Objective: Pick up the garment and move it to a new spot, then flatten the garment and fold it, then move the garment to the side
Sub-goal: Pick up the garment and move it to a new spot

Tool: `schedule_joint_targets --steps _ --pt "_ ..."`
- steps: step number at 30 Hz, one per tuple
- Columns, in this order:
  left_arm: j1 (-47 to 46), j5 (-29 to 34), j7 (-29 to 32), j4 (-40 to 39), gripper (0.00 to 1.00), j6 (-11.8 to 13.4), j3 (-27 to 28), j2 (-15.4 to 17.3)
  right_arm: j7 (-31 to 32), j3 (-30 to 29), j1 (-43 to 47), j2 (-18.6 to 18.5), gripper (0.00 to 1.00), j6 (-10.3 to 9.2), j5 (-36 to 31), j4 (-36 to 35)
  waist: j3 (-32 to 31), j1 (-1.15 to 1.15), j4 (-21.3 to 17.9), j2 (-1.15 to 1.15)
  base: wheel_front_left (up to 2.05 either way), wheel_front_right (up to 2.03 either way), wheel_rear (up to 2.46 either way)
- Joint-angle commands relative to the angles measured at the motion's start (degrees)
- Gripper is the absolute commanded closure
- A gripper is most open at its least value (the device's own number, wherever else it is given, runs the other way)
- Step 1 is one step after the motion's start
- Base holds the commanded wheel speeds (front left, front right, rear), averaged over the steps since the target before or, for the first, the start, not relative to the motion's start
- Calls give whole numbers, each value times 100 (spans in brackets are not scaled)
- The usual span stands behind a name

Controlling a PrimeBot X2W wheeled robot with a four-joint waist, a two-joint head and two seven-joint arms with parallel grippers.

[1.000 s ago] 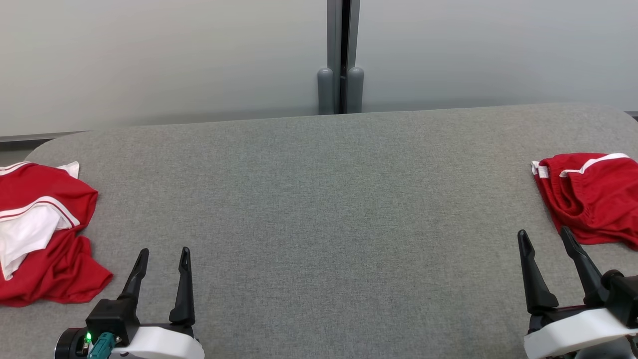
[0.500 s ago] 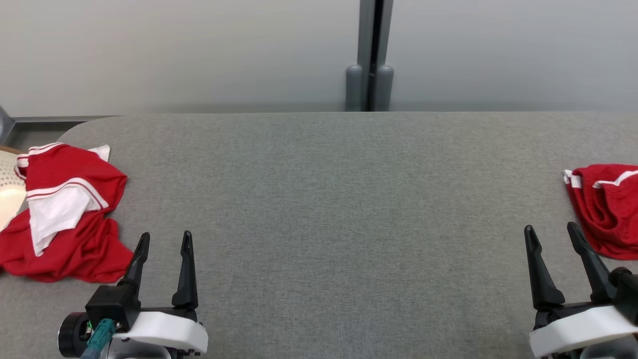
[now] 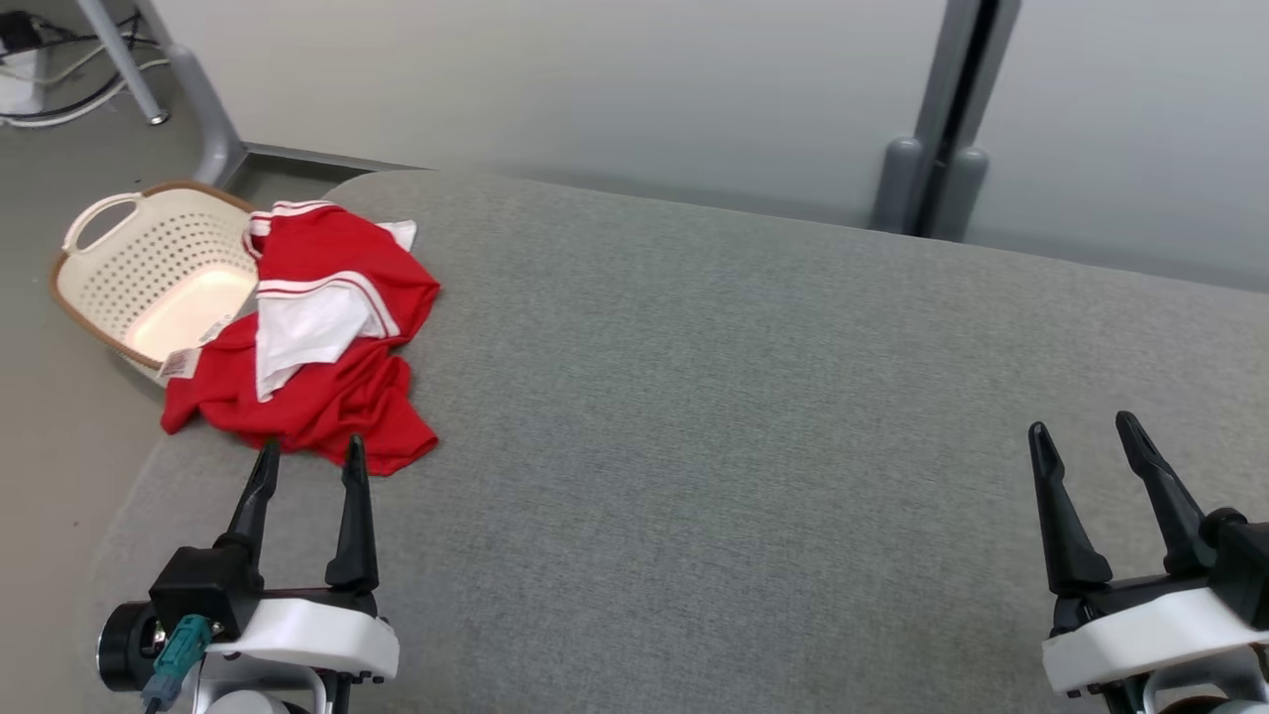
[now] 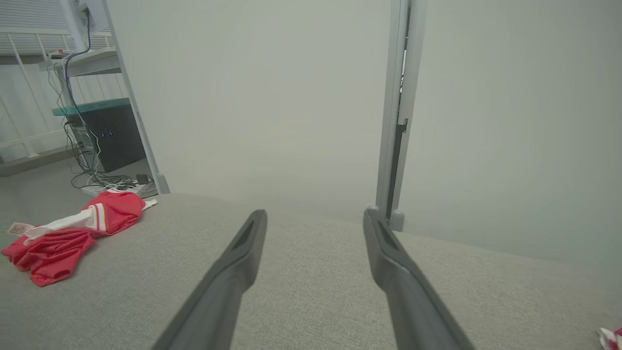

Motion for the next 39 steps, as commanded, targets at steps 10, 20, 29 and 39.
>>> schedule_joint_targets --steps 10,20,29,39 --pt "-18 79 -33 -13 0 -44 133 59 33 65 -102 -27 0 -6 -52 -16 -25 0 513 0 0 0 0" --pt "-417 67 -34 219 0 -125 208 -7 139 143 -306 -85 0 -5 -11 -162 358 0 370 0 0 0 0" --pt "-1730 -277 -32 1465 0 -470 674 -52 404 203 -936 -286 0 -4 -115 -590 1745 0 -145 0 0 0 0" --pt "-3258 -571 -26 4273 0 -993 1003 144 339 223 -1384 -325 0 -4 -124 -601 2640 0 -437 0 0 0 0"
